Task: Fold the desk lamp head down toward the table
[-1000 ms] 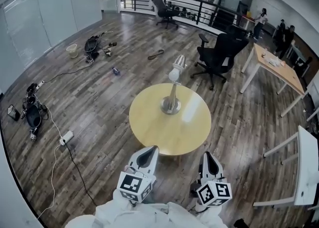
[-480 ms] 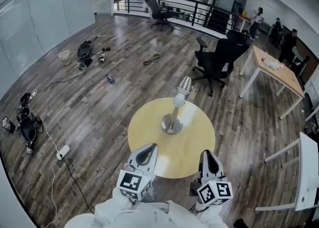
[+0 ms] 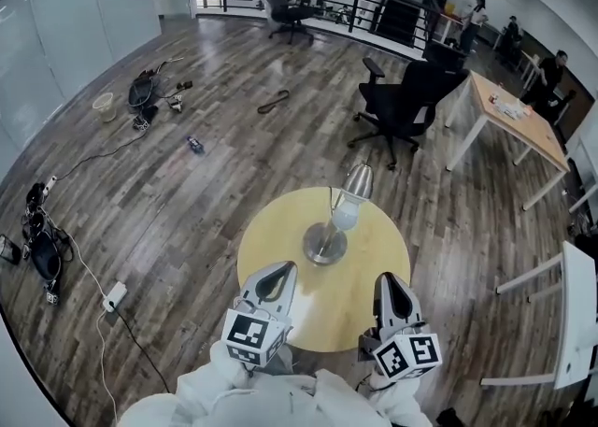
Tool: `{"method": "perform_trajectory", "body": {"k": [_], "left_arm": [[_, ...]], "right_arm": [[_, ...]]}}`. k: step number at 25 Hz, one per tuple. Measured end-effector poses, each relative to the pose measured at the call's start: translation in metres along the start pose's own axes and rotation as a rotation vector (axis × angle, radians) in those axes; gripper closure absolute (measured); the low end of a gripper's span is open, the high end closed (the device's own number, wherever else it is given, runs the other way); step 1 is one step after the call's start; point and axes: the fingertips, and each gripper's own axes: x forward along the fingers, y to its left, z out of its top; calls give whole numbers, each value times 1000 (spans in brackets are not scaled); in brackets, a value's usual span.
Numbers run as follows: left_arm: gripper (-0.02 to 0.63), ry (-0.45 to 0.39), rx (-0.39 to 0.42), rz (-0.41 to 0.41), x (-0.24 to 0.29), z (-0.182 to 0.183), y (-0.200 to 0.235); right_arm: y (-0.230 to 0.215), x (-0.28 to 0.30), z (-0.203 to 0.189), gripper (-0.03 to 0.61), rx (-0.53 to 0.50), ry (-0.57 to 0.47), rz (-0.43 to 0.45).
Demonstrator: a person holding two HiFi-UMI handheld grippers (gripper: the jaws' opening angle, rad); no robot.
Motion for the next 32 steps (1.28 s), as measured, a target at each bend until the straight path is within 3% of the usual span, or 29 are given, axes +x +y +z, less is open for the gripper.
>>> {"method": "perform_trajectory", "body": {"k": [4,9,16,21,26,32], "left_arm": [[615,65,35,-5,26,-18,17],[615,171,66,-52,55,-67,27],[615,291,93,-58,83,-127,44],[615,378,116,-119,117,-176,51],[615,446,158,-146,149,-204,56],[615,513,189,-157,173,-229,60]], "right_arm": [[-3,17,0,552,-1,7,2],[-10,30,1,551,-6,27,25],[-14,49,2,505,0,53,92],[-18,69,34,447,-27,18,197],[-11,106,71,377,-92,32,362],[11,145,79,318,-122,102,536]]}}
